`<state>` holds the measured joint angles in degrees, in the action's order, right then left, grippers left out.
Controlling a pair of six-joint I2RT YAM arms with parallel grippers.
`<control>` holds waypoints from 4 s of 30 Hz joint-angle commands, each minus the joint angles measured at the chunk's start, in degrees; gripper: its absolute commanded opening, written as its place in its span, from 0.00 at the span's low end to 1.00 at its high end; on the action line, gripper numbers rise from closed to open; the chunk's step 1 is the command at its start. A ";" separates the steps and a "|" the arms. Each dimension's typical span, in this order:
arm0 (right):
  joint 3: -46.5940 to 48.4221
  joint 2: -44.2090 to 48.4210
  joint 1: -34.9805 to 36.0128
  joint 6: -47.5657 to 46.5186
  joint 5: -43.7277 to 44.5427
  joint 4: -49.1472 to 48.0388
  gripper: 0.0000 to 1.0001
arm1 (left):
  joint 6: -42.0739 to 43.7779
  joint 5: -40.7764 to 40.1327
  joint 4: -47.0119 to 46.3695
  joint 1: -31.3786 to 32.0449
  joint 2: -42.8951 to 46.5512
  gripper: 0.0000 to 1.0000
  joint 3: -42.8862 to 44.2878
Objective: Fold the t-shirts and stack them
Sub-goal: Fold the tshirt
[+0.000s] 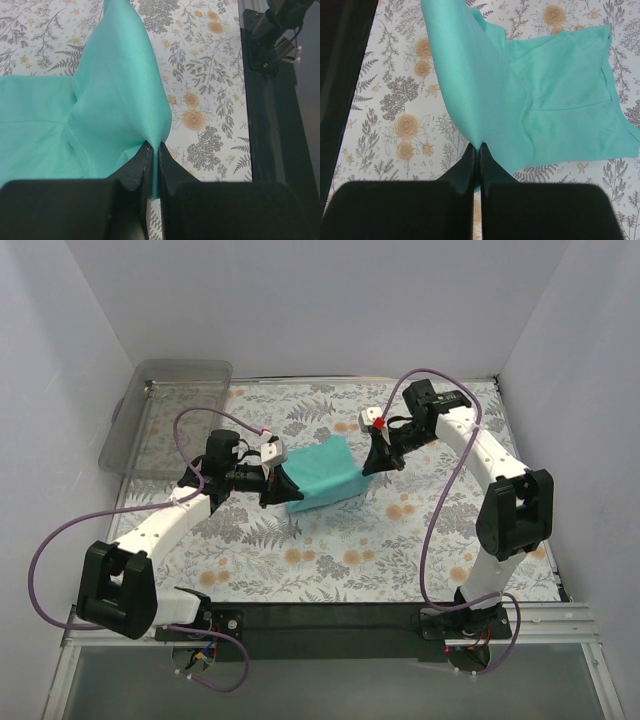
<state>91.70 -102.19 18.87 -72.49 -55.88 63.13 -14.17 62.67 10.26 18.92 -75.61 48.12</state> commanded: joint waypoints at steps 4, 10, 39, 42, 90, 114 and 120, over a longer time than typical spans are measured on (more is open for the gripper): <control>-4.33 7.00 0.20 -1.43 -3.80 0.41 0.01 | -2.17 3.33 -0.77 1.38 5.39 0.00 -1.97; -0.66 3.51 0.73 -0.20 -3.80 0.32 0.01 | -1.30 0.97 -1.03 1.39 5.13 0.00 -1.45; 35.92 -34.74 2.13 21.51 -1.52 -21.20 0.01 | -1.64 -7.04 -9.91 -9.69 -24.58 0.00 9.98; 35.39 -35.27 2.66 23.88 -0.73 -23.05 0.01 | -2.79 -7.92 -9.91 -9.78 -25.90 0.00 10.42; -5.57 -23.67 -2.09 72.14 2.00 -57.42 0.24 | -65.97 -13.20 -40.66 -1.60 -48.48 0.57 26.23; -9.87 -23.76 -2.17 69.76 8.94 -50.74 0.20 | -76.62 -32.17 -46.65 -1.78 -56.22 0.58 32.65; -12.33 -21.56 -2.26 68.54 9.03 -50.74 0.22 | -74.16 -35.78 -43.22 -1.78 -56.58 0.58 35.46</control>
<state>81.60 -125.29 16.84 -1.78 -49.65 9.45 -90.59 31.00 -34.74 17.37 -132.99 81.03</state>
